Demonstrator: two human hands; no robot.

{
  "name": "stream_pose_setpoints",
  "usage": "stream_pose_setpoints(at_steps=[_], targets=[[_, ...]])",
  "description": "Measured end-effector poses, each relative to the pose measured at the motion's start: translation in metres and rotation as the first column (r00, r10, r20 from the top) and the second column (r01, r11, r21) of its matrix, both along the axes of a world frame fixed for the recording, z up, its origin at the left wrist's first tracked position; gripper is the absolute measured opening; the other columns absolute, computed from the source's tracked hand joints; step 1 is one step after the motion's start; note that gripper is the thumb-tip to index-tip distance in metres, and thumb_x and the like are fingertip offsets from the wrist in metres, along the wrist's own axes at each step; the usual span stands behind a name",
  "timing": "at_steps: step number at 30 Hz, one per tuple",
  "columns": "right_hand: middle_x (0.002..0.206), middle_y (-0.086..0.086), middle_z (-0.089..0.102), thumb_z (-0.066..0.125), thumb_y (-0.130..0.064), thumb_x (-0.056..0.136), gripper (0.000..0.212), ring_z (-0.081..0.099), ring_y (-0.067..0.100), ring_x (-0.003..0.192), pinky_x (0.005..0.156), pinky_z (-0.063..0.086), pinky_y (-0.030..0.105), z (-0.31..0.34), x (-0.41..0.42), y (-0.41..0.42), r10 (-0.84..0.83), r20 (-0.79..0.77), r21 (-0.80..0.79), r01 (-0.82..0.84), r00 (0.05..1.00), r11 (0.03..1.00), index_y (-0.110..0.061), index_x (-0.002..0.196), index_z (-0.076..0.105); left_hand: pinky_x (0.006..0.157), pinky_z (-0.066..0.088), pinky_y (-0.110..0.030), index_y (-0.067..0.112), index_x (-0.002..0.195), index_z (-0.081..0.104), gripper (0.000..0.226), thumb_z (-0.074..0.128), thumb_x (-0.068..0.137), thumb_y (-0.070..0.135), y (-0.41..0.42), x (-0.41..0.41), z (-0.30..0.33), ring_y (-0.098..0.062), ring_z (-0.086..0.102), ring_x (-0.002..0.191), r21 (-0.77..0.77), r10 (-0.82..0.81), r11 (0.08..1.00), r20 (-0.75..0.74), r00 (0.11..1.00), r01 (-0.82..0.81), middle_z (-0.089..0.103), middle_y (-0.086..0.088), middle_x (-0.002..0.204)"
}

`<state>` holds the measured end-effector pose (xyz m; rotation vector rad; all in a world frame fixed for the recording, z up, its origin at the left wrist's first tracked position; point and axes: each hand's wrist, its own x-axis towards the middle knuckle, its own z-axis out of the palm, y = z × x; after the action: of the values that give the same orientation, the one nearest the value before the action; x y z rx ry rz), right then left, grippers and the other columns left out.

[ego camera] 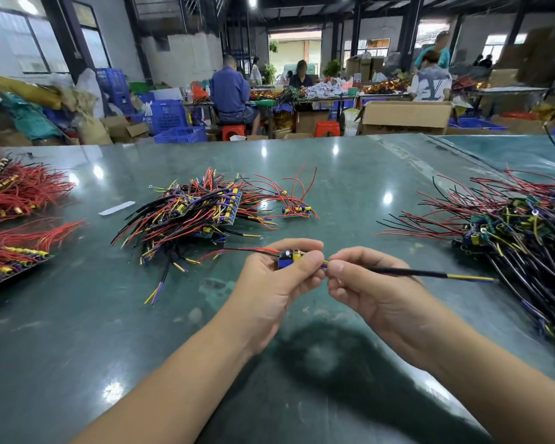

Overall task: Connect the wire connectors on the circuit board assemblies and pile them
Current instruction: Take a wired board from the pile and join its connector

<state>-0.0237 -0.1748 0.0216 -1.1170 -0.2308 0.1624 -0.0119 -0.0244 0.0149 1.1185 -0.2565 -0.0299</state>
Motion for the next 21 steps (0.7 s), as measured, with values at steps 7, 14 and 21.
stream_pose_setpoints(at_steps=[7,14,21], targets=[[0.069,0.008,0.069,0.068,-0.002,0.062,0.011,0.068,0.013,0.064,0.064,0.055,0.02,0.002,0.003,-0.003,0.0,-0.114,0.143,0.017,0.993,0.99,-0.011,0.066,0.074,0.058,0.054,-0.019,0.016,0.075,0.073,0.009,0.069,0.067,0.018,-0.001,-0.002,0.005,-0.013,0.068,0.06,-0.065,-0.019,0.998,-0.024,1.0,0.017,0.069,-0.011,0.069],[0.07,0.007,0.066,0.065,0.001,0.065,0.014,0.066,0.012,0.061,0.064,0.055,0.02,0.004,0.0,-0.001,0.072,-0.097,0.193,-0.052,0.993,0.98,-0.01,0.069,0.072,0.054,0.054,-0.018,0.016,0.068,0.072,0.011,0.063,0.071,0.02,0.001,-0.004,0.008,-0.011,0.066,0.055,-0.132,-0.112,0.986,-0.096,0.989,0.099,0.069,-0.007,0.066],[0.068,0.005,0.066,0.069,-0.003,0.055,0.013,0.065,0.01,0.059,0.06,0.055,0.02,0.004,0.002,-0.006,0.096,-0.201,0.333,-0.024,0.975,0.943,-0.012,0.064,0.073,0.062,0.055,-0.018,0.017,0.078,0.077,0.014,0.068,0.067,0.018,0.004,-0.004,0.009,-0.011,0.07,0.066,-0.067,-0.194,0.979,-0.053,0.979,0.191,0.073,-0.005,0.076]])
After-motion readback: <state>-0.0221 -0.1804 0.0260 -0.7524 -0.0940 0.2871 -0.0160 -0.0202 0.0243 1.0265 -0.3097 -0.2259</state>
